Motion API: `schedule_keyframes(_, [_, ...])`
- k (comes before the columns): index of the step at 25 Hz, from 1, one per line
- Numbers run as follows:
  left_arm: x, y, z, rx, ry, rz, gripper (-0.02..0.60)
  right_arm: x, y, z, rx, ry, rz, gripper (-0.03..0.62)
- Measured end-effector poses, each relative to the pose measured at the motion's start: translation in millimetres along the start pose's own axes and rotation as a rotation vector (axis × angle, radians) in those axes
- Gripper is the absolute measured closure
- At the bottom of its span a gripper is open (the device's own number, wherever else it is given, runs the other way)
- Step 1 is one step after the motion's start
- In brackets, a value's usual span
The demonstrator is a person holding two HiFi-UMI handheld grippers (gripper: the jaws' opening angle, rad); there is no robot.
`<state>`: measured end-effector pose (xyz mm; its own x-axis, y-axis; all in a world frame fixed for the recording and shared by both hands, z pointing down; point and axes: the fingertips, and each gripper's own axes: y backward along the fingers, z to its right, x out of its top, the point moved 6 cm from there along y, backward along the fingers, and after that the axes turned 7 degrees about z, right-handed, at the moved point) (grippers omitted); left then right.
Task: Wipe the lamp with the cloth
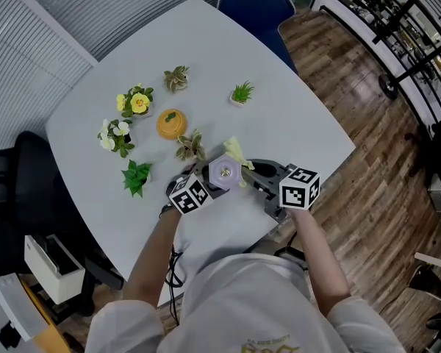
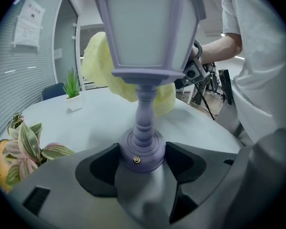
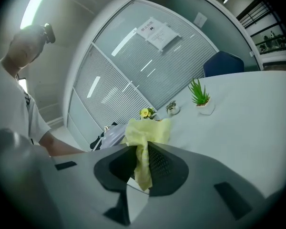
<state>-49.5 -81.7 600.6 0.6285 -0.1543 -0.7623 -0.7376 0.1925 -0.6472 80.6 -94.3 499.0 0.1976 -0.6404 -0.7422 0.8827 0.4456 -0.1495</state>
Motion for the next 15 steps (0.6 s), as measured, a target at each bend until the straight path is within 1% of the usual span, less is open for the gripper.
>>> schedule_keyframes(3, [-0.4,-0.7,0.8,0.007,0.008,-0.004,0.268,0.7,6.3,-2.6,0.017,-0.051,0.052,0.531])
schedule_keyframes(5, [-0.4,-0.6,1.0,0.012,0.014,-0.006,0.269,-1.1,7.5,-3.2,0.021,-0.076,0.066,0.531])
schedule_keyframes(7, [-0.3,-0.2,1.1,0.018,0.021,-0.007,0.27,-5.5,6.1,-3.3,0.006,-0.075,0.047,0.531])
schedule_keyframes(12, [0.1,-0.5,1.7,0.029,0.036,-0.009,0.27,-18.1,1.6,0.3,-0.064,-0.04,-0.049,0.531])
schedule_keyframes(15, [-0.6,-1.0,1.8,0.035,0.045,-0.011,0.27,-17.5,2.6,-3.7,-0.057,-0.027,-0.052,0.531])
